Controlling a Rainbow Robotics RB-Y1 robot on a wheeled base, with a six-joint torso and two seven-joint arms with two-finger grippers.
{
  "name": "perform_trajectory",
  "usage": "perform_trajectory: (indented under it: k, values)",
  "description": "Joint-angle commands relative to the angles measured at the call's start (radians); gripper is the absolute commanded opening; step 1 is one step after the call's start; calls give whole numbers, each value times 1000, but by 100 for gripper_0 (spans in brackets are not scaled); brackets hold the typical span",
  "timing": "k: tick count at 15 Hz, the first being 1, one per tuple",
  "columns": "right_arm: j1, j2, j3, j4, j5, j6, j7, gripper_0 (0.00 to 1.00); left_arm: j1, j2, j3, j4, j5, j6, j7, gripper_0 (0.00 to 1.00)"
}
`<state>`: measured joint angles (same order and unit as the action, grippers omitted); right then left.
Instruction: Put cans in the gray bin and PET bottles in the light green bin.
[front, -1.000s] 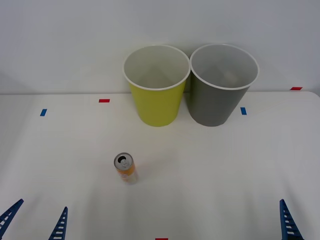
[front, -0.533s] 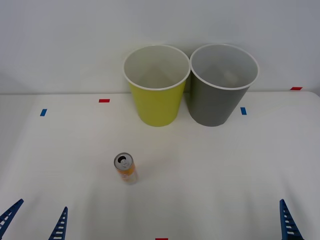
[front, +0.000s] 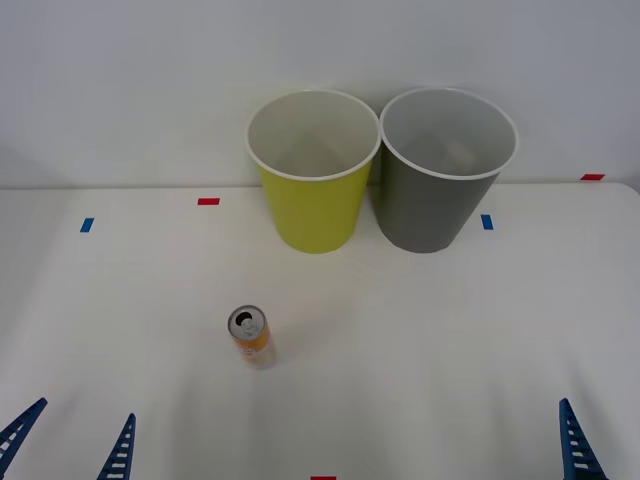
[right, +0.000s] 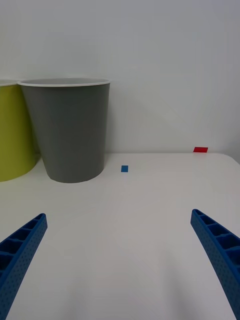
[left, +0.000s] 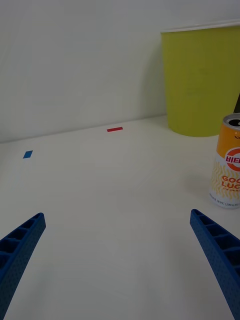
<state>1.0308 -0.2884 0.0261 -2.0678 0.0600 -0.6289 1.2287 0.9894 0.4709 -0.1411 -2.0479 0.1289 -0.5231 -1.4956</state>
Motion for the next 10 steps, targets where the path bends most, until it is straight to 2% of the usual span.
perform_trajectory:
  k: [1, 6, 7, 10]
  values:
    - [0, 0, 0, 0, 0, 0, 0, 100, 0, 0, 0, 0, 0, 0, 0, 100]
    - [0, 0, 0, 0, 0, 0, 0, 100, 0, 0, 0, 0, 0, 0, 0, 100]
    - [0, 0, 0, 0, 0, 0, 0, 100, -21, -6, -20, 38, -3, 15, -3, 100]
    - [0, 0, 0, 0, 0, 0, 0, 100, -61, 28, -23, 54, -8, -5, 2, 100]
